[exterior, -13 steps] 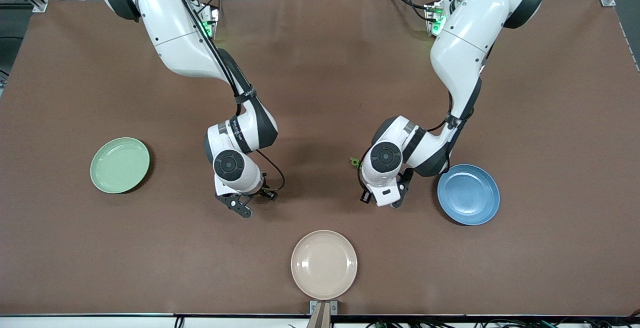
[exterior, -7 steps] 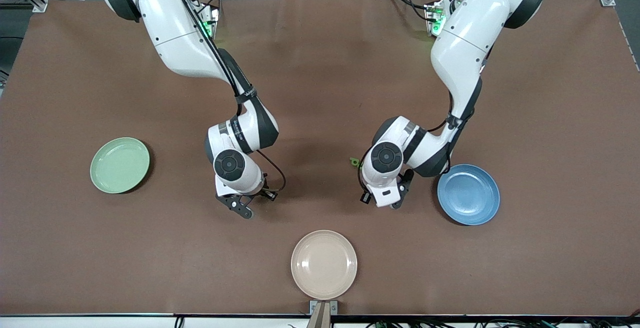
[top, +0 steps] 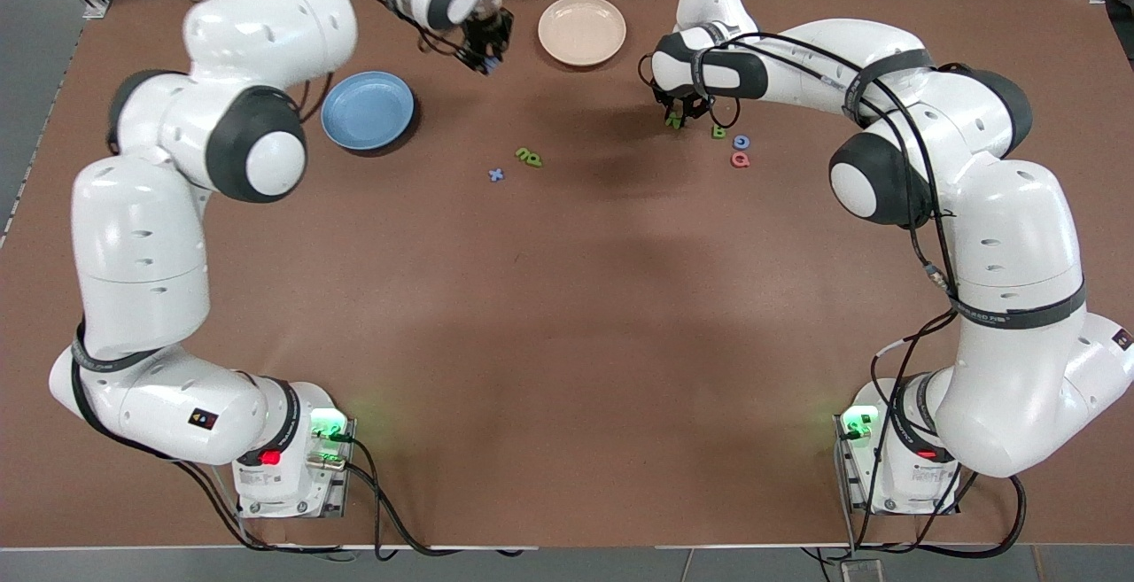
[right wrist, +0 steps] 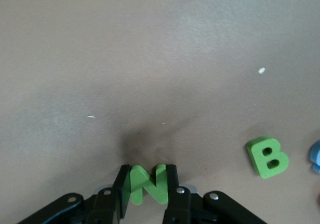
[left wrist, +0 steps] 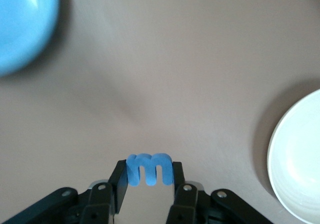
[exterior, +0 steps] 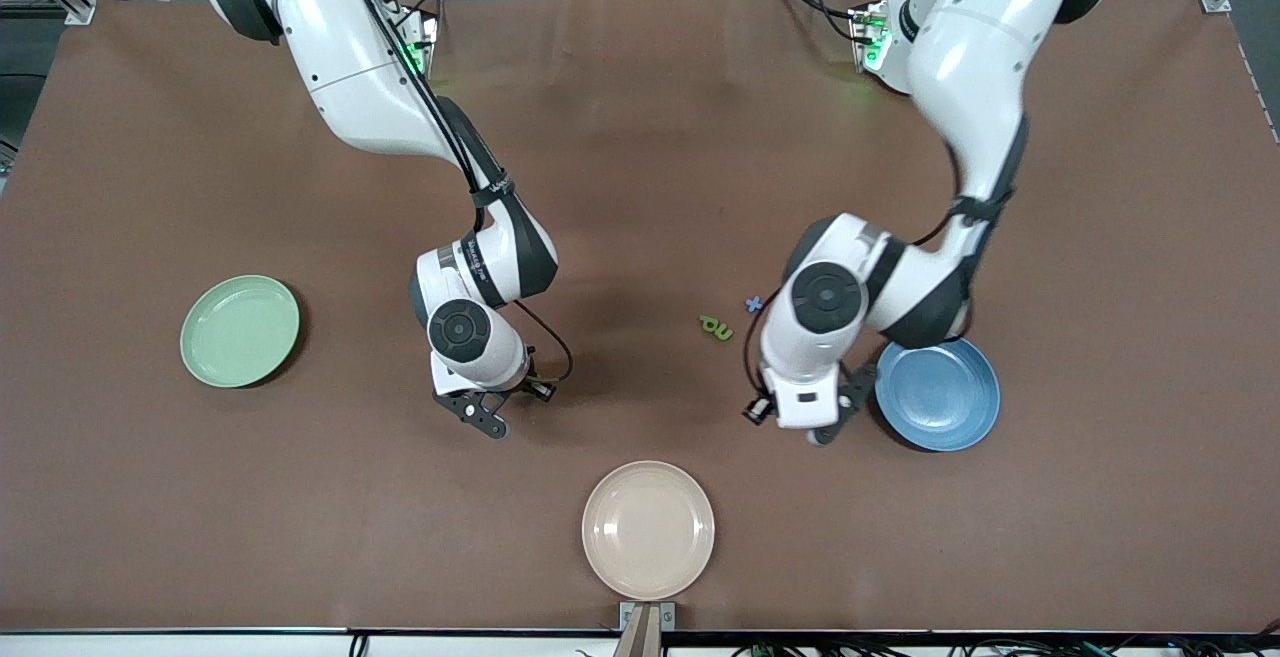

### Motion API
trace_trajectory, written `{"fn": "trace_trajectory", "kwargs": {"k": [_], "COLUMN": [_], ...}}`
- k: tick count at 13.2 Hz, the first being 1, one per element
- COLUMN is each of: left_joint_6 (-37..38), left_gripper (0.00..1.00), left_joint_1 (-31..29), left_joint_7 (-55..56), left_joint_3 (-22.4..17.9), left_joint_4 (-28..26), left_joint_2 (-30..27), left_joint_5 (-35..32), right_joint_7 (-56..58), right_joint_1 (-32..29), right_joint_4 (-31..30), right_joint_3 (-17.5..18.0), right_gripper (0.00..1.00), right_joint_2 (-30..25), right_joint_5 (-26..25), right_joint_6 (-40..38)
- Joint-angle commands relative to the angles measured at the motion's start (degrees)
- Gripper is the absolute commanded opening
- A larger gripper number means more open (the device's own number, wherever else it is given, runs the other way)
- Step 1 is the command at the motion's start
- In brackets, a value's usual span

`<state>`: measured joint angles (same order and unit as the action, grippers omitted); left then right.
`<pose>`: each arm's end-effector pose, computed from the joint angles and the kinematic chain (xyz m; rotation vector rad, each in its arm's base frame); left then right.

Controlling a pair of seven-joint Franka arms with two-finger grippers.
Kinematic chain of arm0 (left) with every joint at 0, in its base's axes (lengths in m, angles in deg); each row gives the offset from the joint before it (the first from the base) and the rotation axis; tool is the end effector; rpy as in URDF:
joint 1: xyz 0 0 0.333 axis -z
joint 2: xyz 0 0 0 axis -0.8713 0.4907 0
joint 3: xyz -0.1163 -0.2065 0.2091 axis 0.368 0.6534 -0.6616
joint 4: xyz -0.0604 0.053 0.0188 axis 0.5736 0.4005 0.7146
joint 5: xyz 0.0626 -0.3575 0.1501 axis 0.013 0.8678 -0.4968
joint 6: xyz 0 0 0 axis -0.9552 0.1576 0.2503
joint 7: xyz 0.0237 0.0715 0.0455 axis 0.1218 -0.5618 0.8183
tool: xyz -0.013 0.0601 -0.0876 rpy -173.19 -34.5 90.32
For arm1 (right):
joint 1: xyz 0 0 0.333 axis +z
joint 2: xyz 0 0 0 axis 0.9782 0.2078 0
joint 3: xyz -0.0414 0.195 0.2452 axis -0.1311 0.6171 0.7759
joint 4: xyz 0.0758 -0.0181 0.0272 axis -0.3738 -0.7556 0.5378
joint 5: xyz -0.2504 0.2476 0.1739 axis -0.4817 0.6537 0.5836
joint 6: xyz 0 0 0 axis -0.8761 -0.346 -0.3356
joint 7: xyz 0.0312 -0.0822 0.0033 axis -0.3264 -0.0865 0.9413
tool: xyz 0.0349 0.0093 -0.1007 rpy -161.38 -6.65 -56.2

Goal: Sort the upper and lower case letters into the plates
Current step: 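Drop the N on the green plate while the left gripper drops m on blue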

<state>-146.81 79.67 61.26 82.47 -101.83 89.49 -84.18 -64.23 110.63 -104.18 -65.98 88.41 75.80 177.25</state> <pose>0.6677 -0.3266 0.3207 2.8896 1.1992 0.1490 0.6450 0.3283 0.1839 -3.0340 0.7877 0.0767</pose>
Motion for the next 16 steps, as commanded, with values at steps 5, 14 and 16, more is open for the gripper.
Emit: {"fn": "trace_trajectory", "kwargs": {"k": [5,14,16], "left_joint_6": [16.3,0.0,-5.5], "left_gripper": [0.0,0.01,0.06], "left_joint_1": [-8.8,-21.8,-22.9], "left_joint_7": [-31.6,-43.9,-43.9], "left_joint_3": [1.0,1.7,1.8], "left_joint_4": [-2.4,-22.7,-24.7], "left_joint_2": [-11.0,-13.6,-11.4], "left_joint_5": [0.0,0.1,-2.4], "right_joint_7": [25.0,62.4,63.4], "right_joint_1": [-8.5,-32.4,-34.9], "right_joint_4": [-11.4,-38.2,-40.7], "right_joint_3": [-1.2,-1.2,-1.2], "right_gripper": [0.04,0.04,0.06], "right_joint_2": [-19.0,-30.0,-29.8], "right_joint_5": [0.1,-8.5,-8.6], "right_joint_6": [-16.0,4.5,7.8]}}
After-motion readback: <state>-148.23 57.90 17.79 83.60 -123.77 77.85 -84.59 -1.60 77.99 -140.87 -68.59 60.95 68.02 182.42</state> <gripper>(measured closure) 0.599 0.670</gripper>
